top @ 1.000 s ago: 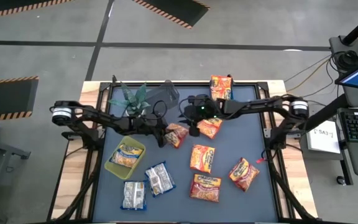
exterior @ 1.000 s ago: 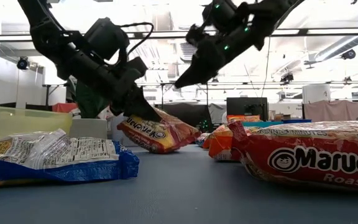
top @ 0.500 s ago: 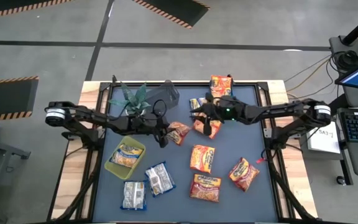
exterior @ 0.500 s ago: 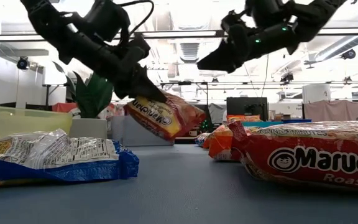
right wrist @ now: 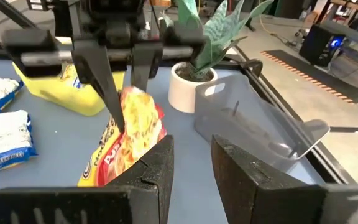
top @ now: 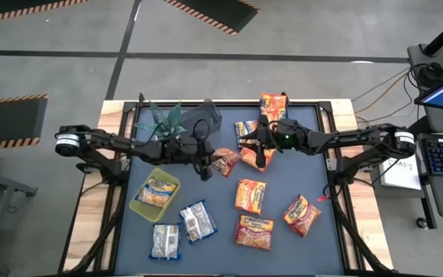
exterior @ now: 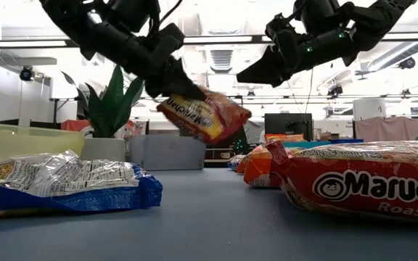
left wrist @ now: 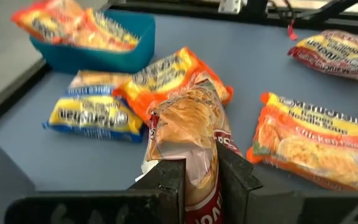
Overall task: Sort Maruchan noodles
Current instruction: Put the red noodle pack into the black bin
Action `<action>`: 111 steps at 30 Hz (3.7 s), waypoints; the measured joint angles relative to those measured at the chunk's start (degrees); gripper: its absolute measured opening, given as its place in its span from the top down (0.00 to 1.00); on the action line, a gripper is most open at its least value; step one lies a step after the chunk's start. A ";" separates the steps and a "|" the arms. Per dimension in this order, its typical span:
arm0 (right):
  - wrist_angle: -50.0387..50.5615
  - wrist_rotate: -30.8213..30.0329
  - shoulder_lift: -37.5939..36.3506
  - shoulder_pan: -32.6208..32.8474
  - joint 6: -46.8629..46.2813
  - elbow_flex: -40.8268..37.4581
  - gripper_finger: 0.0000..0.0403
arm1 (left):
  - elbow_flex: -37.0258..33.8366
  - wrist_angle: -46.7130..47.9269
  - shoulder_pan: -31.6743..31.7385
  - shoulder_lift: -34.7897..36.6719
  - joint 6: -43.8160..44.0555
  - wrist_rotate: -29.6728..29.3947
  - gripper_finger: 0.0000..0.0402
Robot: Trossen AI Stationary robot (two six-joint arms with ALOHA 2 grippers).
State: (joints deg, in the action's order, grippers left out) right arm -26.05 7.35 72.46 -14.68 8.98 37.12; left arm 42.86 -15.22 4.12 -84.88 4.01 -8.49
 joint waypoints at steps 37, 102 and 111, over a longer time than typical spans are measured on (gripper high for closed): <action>0.01 0.07 -6.74 -8.26 11.39 -0.02 0.76 | 25.48 36.41 9.14 2.51 -23.08 -25.45 0.89; 2.24 0.11 -7.12 -12.26 12.10 0.04 0.76 | 31.79 44.93 22.64 -12.32 -57.22 -16.70 0.90; 2.24 0.11 -7.12 -12.26 12.25 0.04 0.76 | 31.79 46.12 22.62 -13.14 -51.19 -13.56 0.90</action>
State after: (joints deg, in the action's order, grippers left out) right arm -23.81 7.46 65.34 -26.94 21.23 37.17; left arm 74.65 30.90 26.74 -98.02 -47.18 -22.05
